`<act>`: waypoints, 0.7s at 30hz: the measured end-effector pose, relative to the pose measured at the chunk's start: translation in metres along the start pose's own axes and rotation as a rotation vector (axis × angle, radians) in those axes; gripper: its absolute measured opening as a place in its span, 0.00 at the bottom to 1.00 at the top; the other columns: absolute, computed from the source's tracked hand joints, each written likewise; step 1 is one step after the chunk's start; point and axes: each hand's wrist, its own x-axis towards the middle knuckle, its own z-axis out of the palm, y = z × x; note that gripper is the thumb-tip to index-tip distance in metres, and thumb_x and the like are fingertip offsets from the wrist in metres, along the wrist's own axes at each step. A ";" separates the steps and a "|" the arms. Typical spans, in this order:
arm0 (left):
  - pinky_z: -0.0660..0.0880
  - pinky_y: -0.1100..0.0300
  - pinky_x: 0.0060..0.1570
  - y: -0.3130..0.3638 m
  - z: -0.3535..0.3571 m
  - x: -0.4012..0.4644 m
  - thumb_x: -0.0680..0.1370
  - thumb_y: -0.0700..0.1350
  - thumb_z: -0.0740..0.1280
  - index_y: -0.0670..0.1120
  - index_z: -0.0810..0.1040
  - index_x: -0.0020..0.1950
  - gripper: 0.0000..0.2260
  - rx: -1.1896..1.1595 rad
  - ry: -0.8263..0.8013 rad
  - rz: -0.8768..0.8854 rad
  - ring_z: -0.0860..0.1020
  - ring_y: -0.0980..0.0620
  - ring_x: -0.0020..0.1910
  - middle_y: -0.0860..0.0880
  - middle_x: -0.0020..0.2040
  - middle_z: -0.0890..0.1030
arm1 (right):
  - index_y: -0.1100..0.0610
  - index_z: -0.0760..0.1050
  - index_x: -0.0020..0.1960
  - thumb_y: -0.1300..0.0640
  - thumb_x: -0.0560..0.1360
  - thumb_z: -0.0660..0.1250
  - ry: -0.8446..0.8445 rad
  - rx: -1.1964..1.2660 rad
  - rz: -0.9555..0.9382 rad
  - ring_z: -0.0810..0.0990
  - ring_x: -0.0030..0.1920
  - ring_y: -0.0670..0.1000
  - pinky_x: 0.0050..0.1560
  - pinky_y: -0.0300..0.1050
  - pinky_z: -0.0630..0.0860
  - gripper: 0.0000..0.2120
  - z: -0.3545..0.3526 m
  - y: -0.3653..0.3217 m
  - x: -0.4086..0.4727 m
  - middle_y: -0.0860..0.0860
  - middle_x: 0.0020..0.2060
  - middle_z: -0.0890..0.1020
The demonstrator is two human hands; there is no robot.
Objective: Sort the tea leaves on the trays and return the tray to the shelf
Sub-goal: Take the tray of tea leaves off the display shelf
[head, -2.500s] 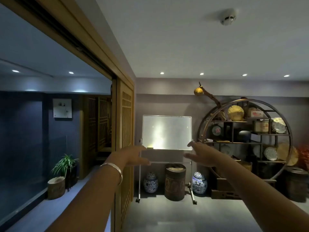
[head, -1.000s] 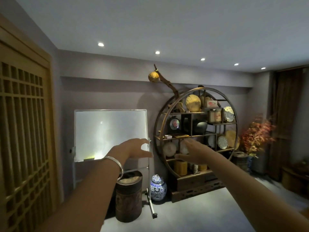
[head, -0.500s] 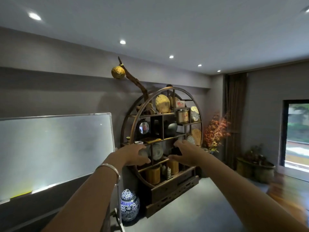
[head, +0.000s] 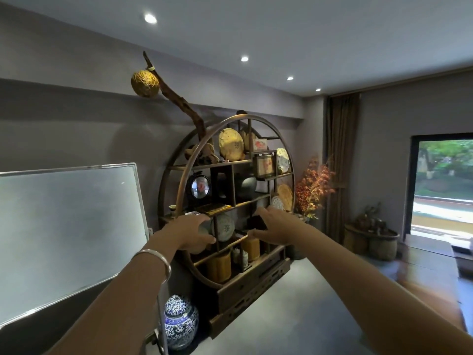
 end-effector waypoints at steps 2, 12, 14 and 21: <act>0.72 0.50 0.62 -0.010 0.004 0.036 0.72 0.62 0.68 0.53 0.63 0.74 0.34 0.004 -0.001 -0.001 0.72 0.48 0.64 0.48 0.69 0.71 | 0.54 0.61 0.71 0.33 0.72 0.60 0.015 -0.011 -0.019 0.73 0.62 0.57 0.57 0.53 0.75 0.35 0.013 0.017 0.034 0.57 0.65 0.71; 0.69 0.54 0.64 -0.046 0.012 0.234 0.72 0.62 0.67 0.54 0.62 0.74 0.33 -0.043 0.023 -0.055 0.69 0.48 0.68 0.49 0.72 0.68 | 0.52 0.61 0.70 0.34 0.73 0.60 0.064 -0.023 -0.049 0.74 0.58 0.56 0.54 0.49 0.74 0.33 0.049 0.126 0.214 0.56 0.61 0.73; 0.70 0.53 0.63 -0.051 0.016 0.268 0.73 0.62 0.67 0.54 0.62 0.74 0.33 -0.042 0.016 -0.059 0.70 0.48 0.67 0.48 0.71 0.69 | 0.52 0.61 0.70 0.32 0.72 0.60 0.070 -0.003 -0.041 0.74 0.60 0.55 0.55 0.49 0.75 0.34 0.057 0.147 0.244 0.56 0.63 0.72; 0.72 0.52 0.62 -0.083 0.044 0.371 0.73 0.62 0.67 0.55 0.62 0.74 0.32 -0.040 -0.021 -0.099 0.72 0.48 0.64 0.49 0.70 0.69 | 0.52 0.58 0.72 0.31 0.72 0.58 0.049 0.013 -0.021 0.72 0.63 0.56 0.57 0.50 0.72 0.37 0.096 0.200 0.340 0.56 0.65 0.71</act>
